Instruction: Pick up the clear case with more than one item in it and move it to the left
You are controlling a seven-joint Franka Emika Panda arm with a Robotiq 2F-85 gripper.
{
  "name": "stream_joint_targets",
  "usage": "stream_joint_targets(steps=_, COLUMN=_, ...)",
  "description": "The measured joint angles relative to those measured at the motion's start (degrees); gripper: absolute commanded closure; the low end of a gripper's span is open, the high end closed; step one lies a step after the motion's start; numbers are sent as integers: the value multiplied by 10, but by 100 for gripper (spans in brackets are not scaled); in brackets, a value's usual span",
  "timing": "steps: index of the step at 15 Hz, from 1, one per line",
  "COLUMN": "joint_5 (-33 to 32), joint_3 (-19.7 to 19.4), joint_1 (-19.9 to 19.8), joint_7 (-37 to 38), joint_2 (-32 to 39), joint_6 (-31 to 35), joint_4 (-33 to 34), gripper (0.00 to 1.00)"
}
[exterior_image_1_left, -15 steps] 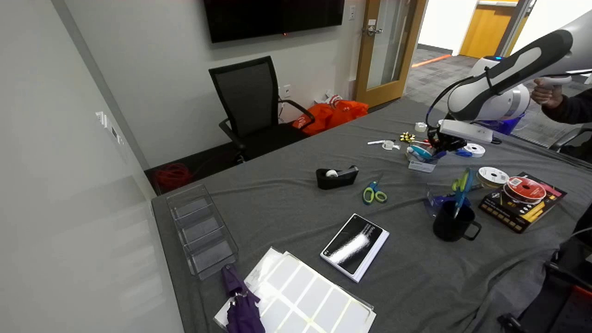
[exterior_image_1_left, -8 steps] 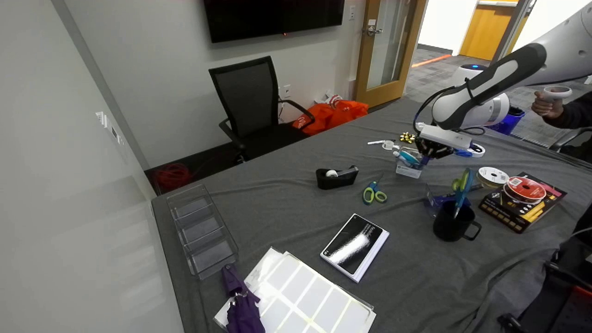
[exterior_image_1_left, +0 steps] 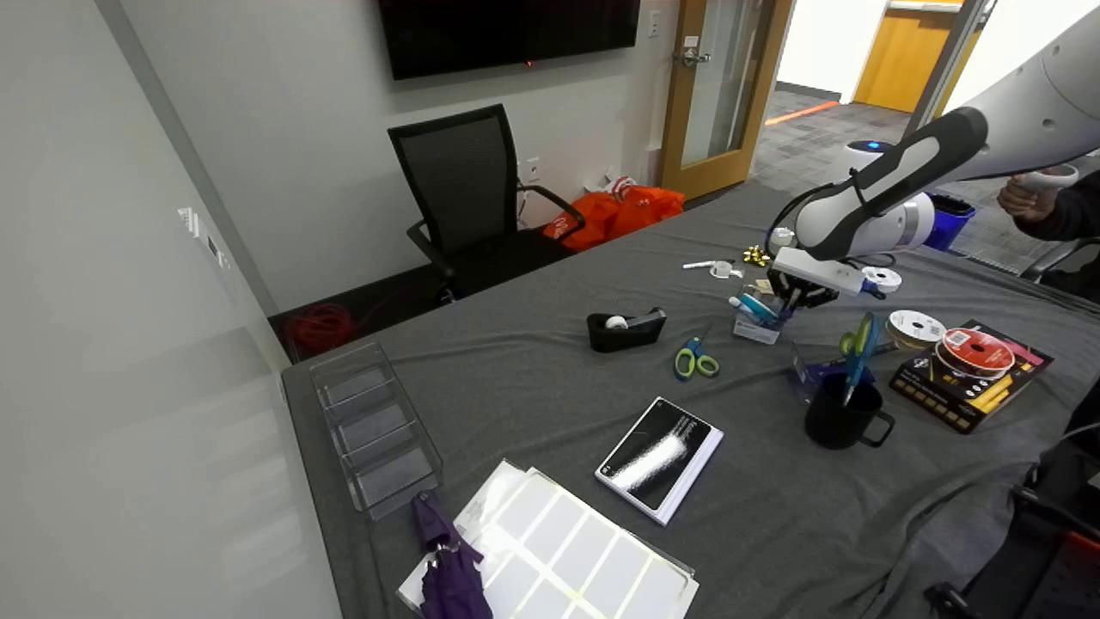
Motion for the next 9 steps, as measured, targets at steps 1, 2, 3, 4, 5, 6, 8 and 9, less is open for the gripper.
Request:
stream_joint_targets(steps=1, joint_5=1, joint_3=0, joint_1=0, joint_7=0, joint_2=0, joint_6=8, joint_4=0, gripper=48)
stream_joint_targets(steps=2, joint_5=1, joint_3=0, joint_1=-1, joint_7=0, joint_2=0, joint_6=13, joint_4=0, gripper=42)
stream_joint_targets(steps=3, joint_5=1, joint_3=-1, joint_1=-1, joint_7=0, joint_2=0, joint_6=16, joint_4=0, gripper=34)
stream_joint_targets(steps=4, joint_5=0, joint_3=-2, joint_1=-2, joint_7=-2, joint_2=0, joint_6=18, joint_4=0, gripper=28)
stream_joint_targets(steps=5, joint_5=0, joint_3=-3, joint_1=-3, joint_7=-5, joint_2=0, joint_6=20, joint_4=0, gripper=21)
stream_joint_targets(steps=6, joint_5=0, joint_3=-3, joint_1=-5, joint_7=-10, joint_2=-2, joint_6=20, joint_4=-1, gripper=15)
stream_joint_targets(steps=8, joint_5=-3, joint_3=-6, joint_1=-9, joint_7=-27, joint_2=-10, joint_6=19, joint_4=-5, gripper=2)
stream_joint_targets(steps=9, joint_5=-5, joint_3=-8, joint_1=-11, joint_7=-39, joint_2=-15, joint_6=17, joint_4=-8, gripper=0)
